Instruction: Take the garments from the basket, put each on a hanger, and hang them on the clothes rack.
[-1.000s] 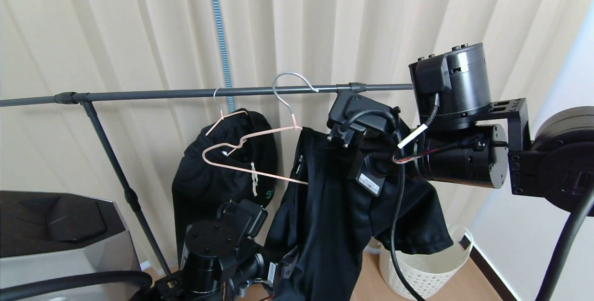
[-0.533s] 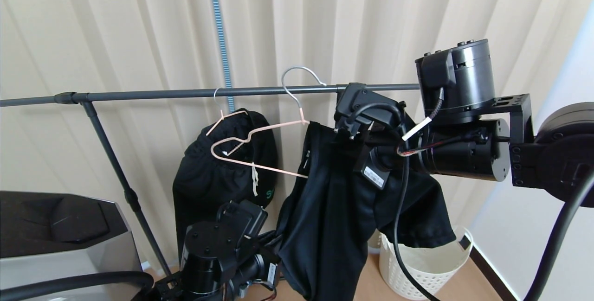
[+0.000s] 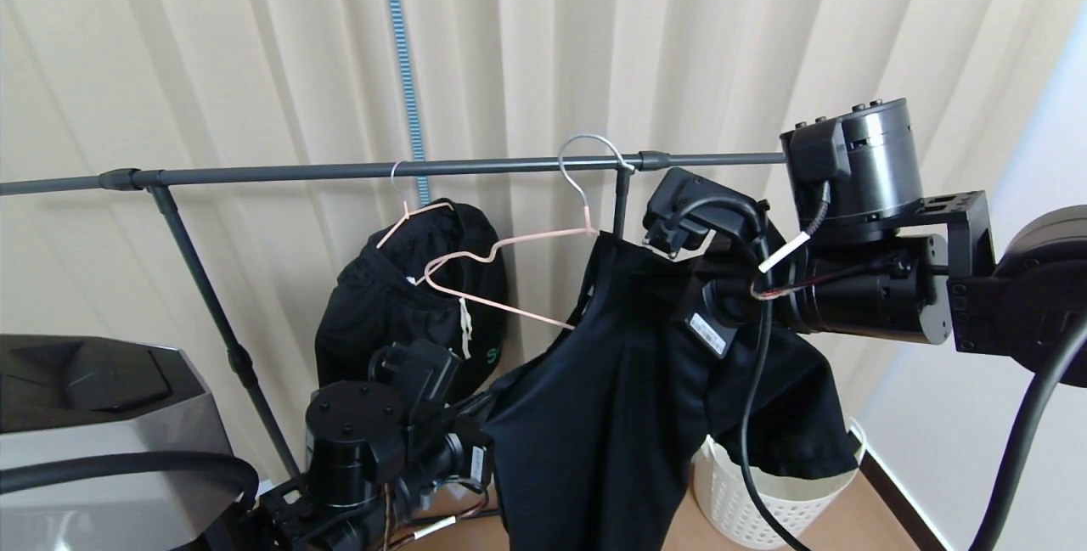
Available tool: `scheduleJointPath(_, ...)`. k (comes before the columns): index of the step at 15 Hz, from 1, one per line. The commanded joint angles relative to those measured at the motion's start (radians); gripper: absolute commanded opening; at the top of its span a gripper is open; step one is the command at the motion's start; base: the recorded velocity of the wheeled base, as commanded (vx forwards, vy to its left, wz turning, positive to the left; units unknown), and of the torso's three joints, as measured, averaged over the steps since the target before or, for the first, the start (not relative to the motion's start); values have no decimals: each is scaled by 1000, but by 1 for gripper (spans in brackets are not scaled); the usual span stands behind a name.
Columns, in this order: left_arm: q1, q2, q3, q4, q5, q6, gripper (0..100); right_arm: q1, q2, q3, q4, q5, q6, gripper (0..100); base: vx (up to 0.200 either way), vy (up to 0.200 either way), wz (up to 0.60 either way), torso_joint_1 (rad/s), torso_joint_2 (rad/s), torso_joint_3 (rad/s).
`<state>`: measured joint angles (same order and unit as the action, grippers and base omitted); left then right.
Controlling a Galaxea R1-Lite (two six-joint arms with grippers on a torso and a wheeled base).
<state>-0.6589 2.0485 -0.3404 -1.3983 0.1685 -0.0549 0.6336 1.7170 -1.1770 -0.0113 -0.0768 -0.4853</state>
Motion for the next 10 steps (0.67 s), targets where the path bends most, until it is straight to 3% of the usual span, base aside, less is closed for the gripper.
scheduleJointPath(1, 36, -7, -9, -1, 0, 0, 0, -6, -48, 68, 1, 5, 31, 0, 0, 0, 0, 0, 0, 0)
scheduleJointPath(5, 79, -4, -23, -1, 2, 0, 0, -25, -111, 186, -53, 12, 106, 0, 0, 0, 0, 0, 0, 0)
scheduleJointPath(6, 87, -4, -25, -1, 2, 0, 0, -32, -116, 220, -98, 45, 122, 0, 0, 0, 0, 0, 0, 0)
scheduleJointPath(10, 119, 15, -42, -1, 2, 0, 0, -40, -135, 247, -131, 77, 119, 0, 0, 0, 0, 0, 0, 0)
